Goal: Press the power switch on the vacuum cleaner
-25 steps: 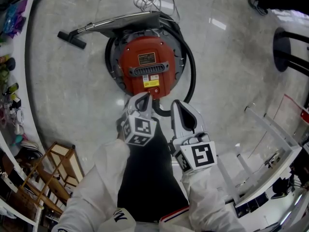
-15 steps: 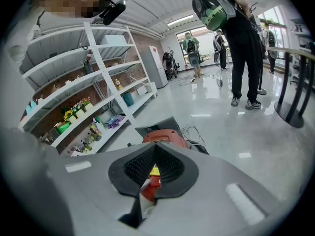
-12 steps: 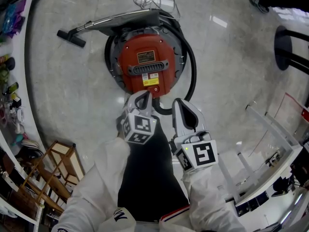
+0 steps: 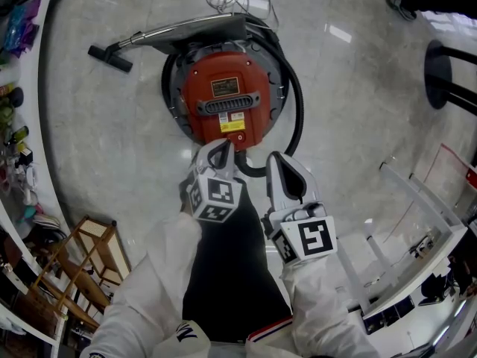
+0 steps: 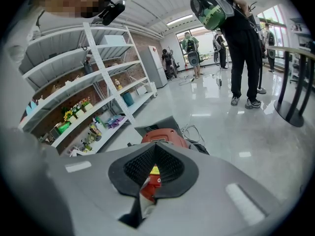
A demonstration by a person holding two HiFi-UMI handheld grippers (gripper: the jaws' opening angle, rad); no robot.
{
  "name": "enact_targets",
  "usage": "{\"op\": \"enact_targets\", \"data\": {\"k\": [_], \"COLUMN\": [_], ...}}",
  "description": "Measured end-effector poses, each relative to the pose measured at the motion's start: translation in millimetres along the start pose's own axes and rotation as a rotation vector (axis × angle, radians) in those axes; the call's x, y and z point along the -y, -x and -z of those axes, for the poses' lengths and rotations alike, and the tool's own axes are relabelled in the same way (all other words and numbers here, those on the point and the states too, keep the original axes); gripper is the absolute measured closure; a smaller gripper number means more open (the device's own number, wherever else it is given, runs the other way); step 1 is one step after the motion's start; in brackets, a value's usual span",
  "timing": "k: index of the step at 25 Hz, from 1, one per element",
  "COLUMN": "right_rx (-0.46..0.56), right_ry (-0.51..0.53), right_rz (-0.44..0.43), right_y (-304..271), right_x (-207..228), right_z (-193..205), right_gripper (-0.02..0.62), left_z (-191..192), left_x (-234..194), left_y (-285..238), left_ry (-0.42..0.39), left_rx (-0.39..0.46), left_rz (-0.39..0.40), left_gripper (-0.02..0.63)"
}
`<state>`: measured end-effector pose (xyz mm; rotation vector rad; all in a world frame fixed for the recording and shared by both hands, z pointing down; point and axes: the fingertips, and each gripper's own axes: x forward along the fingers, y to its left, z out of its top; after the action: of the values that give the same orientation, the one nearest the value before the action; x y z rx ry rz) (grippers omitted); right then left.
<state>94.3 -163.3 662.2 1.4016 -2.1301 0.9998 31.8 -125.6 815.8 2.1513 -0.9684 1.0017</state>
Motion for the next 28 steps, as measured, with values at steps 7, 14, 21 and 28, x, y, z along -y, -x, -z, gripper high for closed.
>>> {"op": "enact_targets", "data": {"k": [7,14,21,28], "right_rx": [-0.005,-0.002,-0.013,-0.013], "right_ry": [0.001,-0.001,0.001,0.011], "right_rz": [-0.003,-0.002,-0.005,-0.008], "right_y": [1.9,2.7,3.0,2.2], "right_x": [0.8,3.7,3.7,3.2], "right_z": [4.4,3.8,8.8,8.5], "right_gripper": [0.595,0.595,0.595,0.595], "left_z": [1.6,1.3,2.1,3.2], "left_x": [-0.7,-2.2,-2.9,-3.2], "left_y": [-0.4,-0.1,-0.2,-1.0], "left_ry": [0.007,0.013,0.018,0.026], "left_rx": [-0.007,-0.008,-0.006,-0.007], "left_rz": [-0.010,-0.019,-0.027,-0.031], "left_gripper": [0.606,0.606,0.606,0.606]}}
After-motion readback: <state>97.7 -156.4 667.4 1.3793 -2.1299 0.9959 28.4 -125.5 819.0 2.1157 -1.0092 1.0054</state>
